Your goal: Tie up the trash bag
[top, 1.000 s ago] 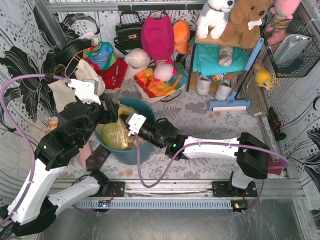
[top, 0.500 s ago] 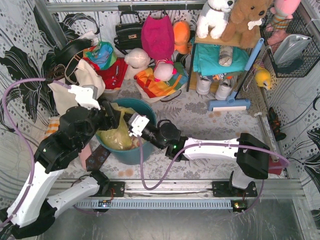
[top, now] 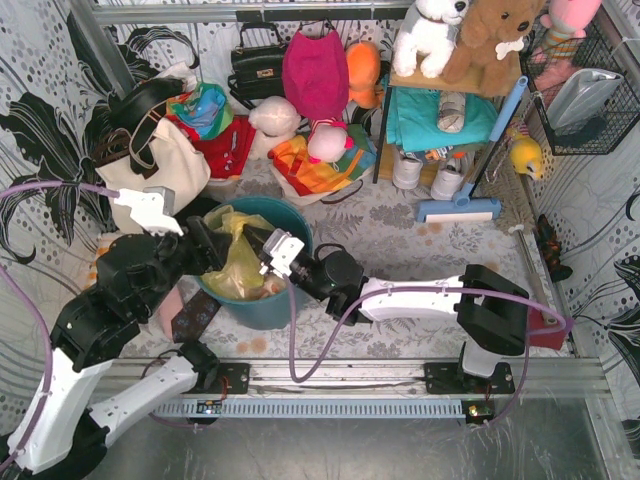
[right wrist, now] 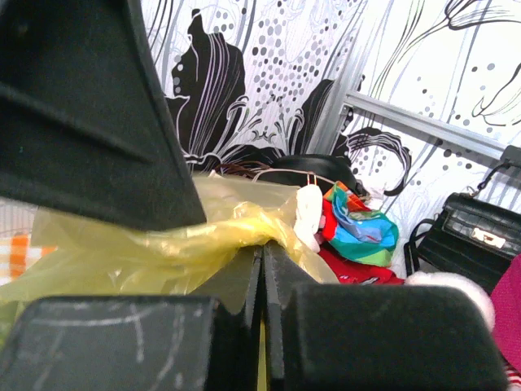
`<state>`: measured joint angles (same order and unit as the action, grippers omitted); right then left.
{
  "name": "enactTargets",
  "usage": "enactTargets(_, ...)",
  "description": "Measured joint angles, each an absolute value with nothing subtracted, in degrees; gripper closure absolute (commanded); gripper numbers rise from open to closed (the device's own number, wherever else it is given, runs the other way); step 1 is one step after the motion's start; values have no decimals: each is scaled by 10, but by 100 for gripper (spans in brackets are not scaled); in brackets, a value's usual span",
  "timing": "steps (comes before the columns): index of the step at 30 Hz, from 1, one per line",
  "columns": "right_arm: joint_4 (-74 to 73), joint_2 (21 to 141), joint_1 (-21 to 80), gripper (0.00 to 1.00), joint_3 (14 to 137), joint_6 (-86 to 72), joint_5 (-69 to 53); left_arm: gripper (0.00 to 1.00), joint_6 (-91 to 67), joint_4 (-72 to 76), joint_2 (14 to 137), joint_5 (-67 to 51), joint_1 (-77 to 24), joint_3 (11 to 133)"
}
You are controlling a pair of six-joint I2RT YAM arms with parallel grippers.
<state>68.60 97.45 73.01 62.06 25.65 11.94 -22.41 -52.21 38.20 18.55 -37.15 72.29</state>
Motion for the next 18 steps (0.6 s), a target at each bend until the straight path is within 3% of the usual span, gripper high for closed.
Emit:
enactTargets(11,705,974,730,100,595,233,102,33,-196,-559,413,248,-371,846)
enactTargets(18,721,975,730,100,595,216,81,34,-187,-572,429,259,-371,848)
